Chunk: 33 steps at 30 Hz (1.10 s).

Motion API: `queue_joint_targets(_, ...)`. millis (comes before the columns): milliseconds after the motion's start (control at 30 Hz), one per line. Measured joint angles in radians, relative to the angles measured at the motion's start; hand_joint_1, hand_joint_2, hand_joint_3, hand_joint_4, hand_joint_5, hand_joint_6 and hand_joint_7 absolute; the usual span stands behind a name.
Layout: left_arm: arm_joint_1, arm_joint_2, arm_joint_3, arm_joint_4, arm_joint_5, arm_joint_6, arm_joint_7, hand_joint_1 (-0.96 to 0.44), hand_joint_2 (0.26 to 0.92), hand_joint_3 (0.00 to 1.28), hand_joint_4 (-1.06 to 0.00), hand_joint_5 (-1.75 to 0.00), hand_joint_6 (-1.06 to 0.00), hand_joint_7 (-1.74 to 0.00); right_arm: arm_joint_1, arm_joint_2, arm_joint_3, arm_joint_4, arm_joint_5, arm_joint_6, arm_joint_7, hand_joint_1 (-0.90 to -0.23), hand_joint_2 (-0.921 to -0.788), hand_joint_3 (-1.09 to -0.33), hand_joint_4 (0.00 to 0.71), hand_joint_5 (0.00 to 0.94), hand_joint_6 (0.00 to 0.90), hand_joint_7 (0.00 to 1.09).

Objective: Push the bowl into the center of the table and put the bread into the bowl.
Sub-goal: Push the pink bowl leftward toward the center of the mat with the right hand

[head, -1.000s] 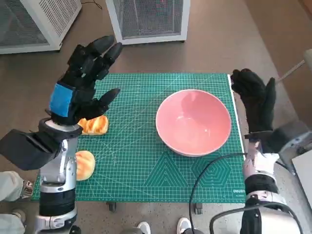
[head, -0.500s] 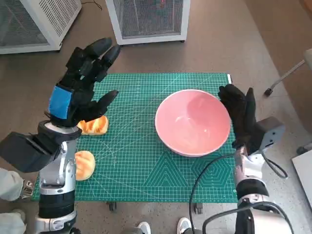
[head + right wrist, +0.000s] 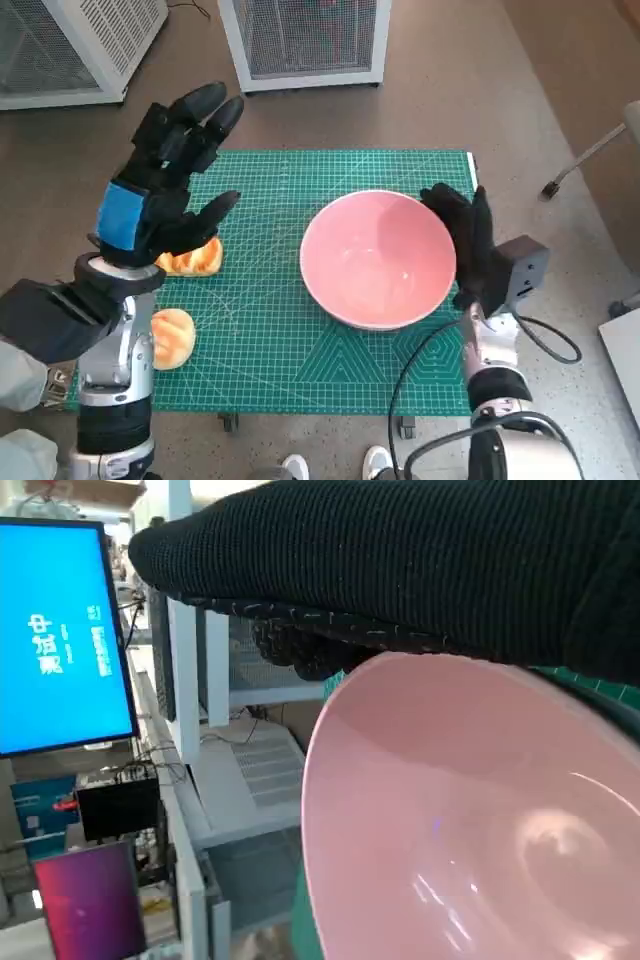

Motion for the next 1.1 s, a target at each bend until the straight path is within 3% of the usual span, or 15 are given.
queue_joint_targets(633, 0.036, 0.009, 0.03, -0.051, -0.006, 0.028, 0.006, -0.47, 0.921, 0.31, -0.36, 0.0, -0.19, -0.57, -0.068, 0.073, -0.014, 0.001, 0.001, 0.034, 0.022, -0.584, -0.921, -0.62, 0.233, 0.0, 0.373, 0.04)
queue_joint_targets(1100, 0.065, 0.009, 0.04, -0.109, -0.025, 0.084, 0.023, -0.46, 0.921, 0.31, -0.35, 0.0, -0.17, -0.57, -0.121, 0.136, -0.024, 0.001, 0.003, 0.069, 0.022, -0.605, -0.921, -0.567, 0.242, 0.003, 0.389, 0.04)
